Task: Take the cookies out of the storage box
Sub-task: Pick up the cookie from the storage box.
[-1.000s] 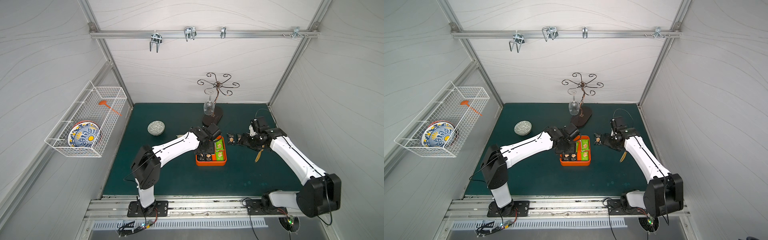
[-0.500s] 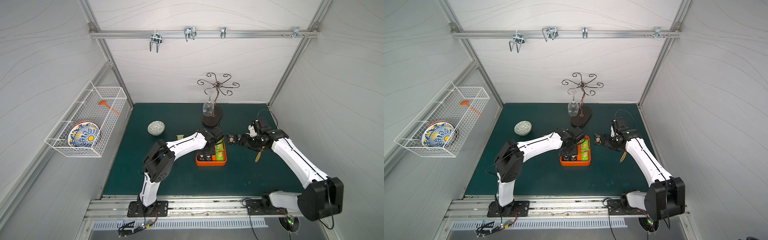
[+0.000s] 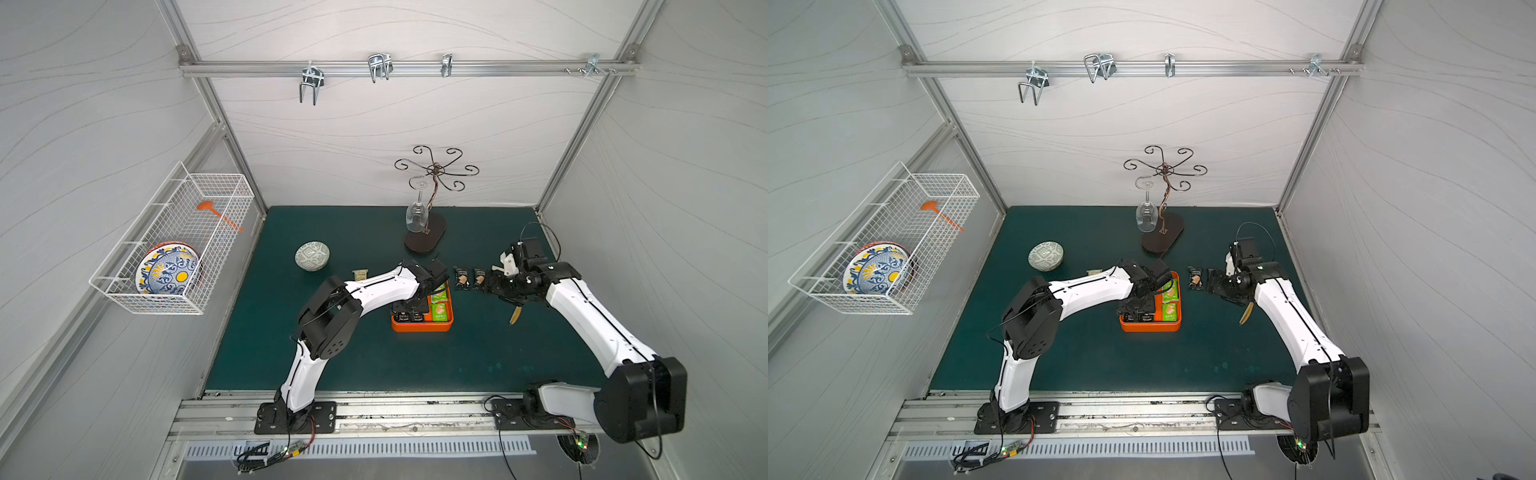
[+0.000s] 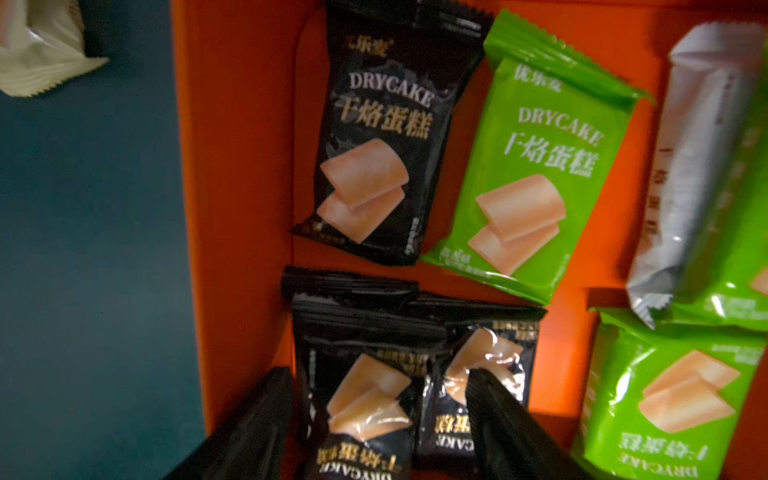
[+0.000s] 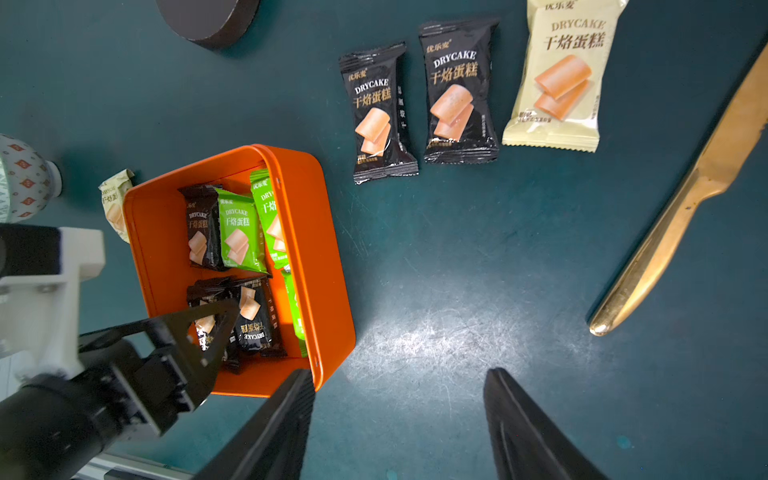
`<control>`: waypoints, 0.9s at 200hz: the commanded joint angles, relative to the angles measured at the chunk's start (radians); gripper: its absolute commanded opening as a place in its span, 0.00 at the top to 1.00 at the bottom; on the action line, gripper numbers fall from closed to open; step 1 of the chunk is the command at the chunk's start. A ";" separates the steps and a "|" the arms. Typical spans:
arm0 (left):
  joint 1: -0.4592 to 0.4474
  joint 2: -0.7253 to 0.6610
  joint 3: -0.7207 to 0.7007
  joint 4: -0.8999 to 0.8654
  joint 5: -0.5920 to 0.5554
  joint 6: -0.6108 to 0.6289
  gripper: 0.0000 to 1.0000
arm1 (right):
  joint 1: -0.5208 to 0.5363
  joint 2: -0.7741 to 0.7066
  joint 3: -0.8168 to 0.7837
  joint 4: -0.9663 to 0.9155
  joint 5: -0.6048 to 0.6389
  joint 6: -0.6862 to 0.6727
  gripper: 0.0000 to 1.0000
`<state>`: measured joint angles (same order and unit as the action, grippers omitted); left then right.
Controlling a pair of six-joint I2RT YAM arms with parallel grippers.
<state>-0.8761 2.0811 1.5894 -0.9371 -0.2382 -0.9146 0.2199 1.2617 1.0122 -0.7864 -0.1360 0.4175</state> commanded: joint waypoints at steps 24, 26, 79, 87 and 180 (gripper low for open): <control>0.000 0.051 0.037 -0.012 -0.008 -0.013 0.29 | -0.008 -0.021 0.003 0.003 -0.012 -0.016 0.30; 0.000 0.051 0.037 -0.012 -0.007 -0.013 0.29 | -0.007 -0.021 0.003 0.003 -0.012 -0.017 0.30; 0.000 0.038 0.027 0.000 -0.004 -0.013 0.36 | -0.009 -0.021 0.002 0.005 -0.013 -0.018 0.30; 0.000 0.034 0.024 0.001 -0.005 -0.014 0.38 | -0.009 -0.017 0.002 0.004 -0.014 -0.018 0.30; 0.000 0.007 0.017 0.004 -0.016 -0.010 0.56 | -0.009 -0.025 0.002 -0.002 -0.015 -0.015 0.30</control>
<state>-0.8761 2.1010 1.5986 -0.9260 -0.2363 -0.9237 0.2153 1.2610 1.0122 -0.7853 -0.1406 0.4107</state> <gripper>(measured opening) 0.443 0.701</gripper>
